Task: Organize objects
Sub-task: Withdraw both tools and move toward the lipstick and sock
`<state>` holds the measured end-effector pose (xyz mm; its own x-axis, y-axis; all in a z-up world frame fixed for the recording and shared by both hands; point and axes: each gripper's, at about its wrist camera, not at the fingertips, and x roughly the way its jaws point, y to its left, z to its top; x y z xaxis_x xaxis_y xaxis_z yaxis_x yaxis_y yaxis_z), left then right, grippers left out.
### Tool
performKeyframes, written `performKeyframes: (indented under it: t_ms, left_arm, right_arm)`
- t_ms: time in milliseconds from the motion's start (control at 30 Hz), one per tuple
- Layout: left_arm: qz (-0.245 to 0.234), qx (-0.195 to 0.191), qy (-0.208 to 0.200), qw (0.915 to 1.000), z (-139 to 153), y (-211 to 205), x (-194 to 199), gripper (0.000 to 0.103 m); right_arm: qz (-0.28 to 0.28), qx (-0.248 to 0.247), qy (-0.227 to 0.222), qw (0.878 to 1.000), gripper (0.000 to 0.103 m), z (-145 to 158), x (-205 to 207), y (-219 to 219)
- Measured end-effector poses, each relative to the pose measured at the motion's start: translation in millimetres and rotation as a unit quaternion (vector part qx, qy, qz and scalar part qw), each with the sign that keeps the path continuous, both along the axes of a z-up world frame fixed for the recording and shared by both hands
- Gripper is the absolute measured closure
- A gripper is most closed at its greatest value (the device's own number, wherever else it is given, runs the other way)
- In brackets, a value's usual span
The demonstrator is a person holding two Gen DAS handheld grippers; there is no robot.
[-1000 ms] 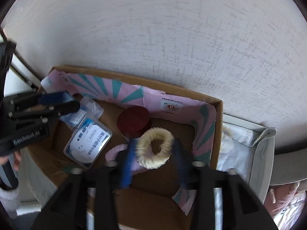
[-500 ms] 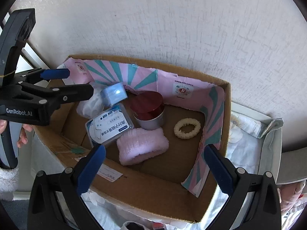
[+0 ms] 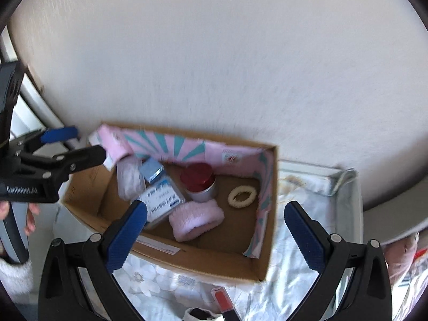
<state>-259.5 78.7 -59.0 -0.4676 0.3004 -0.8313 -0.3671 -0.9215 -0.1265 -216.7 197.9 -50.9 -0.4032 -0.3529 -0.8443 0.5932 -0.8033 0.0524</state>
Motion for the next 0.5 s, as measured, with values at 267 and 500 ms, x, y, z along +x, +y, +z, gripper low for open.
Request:
performKeyframes:
  t_ms: [267, 500]
  left_arm:
    - [0.038, 0.019, 0.085, 0.9955, 67.5, -24.9, 53.3, 0.0]
    - [0.042, 0.019, 0.112, 0.9926, 88.7, -38.2, 104.9, 0.0]
  right_arm:
    - [-0.03, -0.05, 0.055, 0.997, 0.001, 60.6, 43.1, 22.5]
    - [-0.044, -0.065, 0.096, 0.992, 0.001, 81.9, 89.8, 35.6]
